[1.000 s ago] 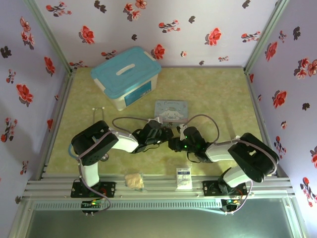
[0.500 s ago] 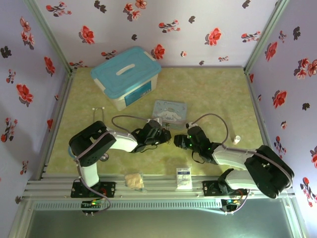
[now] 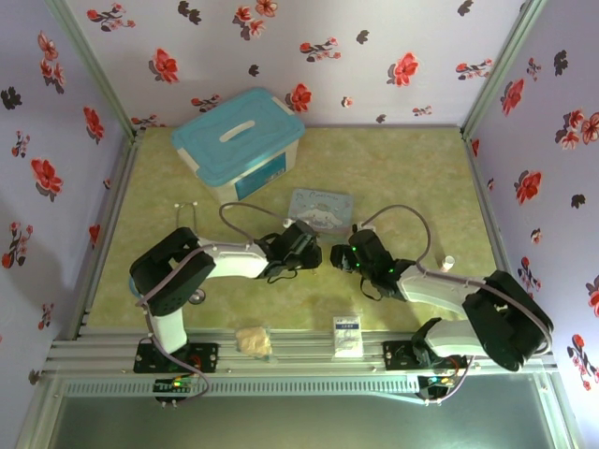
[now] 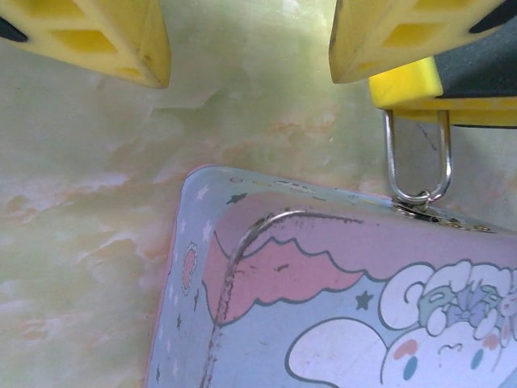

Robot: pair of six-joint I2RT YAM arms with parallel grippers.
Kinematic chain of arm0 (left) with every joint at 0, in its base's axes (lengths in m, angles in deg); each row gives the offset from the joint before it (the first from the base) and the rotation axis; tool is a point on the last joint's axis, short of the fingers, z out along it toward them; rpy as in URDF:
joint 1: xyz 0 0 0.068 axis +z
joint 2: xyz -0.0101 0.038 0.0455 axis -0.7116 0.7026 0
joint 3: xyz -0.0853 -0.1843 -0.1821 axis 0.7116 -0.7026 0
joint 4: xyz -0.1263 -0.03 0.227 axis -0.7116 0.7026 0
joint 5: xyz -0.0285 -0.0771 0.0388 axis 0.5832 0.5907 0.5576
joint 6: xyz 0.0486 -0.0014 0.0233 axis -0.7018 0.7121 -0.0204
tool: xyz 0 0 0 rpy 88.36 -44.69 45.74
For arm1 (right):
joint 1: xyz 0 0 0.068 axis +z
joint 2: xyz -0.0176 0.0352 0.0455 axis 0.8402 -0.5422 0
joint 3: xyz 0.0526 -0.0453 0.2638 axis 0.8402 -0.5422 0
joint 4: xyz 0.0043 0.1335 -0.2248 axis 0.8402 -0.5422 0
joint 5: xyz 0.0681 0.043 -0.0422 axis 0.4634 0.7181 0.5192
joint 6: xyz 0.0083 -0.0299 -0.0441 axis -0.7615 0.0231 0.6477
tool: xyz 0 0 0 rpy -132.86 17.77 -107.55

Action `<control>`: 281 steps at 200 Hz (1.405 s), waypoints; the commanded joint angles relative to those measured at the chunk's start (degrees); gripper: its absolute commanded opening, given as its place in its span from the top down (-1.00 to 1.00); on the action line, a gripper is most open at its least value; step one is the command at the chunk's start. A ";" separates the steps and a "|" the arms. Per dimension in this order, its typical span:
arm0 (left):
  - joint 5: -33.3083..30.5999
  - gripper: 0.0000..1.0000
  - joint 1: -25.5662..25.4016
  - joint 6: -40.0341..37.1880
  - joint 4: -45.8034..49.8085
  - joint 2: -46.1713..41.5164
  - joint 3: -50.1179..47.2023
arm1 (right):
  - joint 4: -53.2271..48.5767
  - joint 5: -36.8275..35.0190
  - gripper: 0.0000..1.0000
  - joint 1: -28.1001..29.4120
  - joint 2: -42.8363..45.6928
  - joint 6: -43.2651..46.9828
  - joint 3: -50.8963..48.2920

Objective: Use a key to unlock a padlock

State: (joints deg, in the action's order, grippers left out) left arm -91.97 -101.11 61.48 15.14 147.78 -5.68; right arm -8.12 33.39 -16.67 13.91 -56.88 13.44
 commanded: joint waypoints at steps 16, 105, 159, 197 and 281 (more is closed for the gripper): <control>-8.56 0.54 -2.08 -6.43 13.81 -0.39 3.56 | -1.16 -1.81 -0.09 -0.31 -1.23 -0.67 0.61; -19.52 0.46 -8.11 -11.01 26.80 2.83 12.12 | -0.23 -2.62 -0.09 -0.37 -1.72 -0.82 -0.60; -20.55 0.47 -9.36 -11.77 28.44 5.79 15.08 | 0.70 -2.81 -0.09 -0.42 -2.02 -1.23 -1.79; -23.06 0.47 -10.62 -13.11 31.01 7.67 17.72 | 0.46 -3.43 -0.09 -0.42 -1.05 -1.42 -2.37; -25.74 0.40 -12.81 -13.27 34.04 9.36 21.80 | -0.90 -4.44 -0.09 -0.50 -0.55 -1.64 -2.79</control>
State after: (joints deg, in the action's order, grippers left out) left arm -115.62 -113.57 48.93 47.90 156.76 14.47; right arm -8.56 30.74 -17.15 12.49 -57.50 11.28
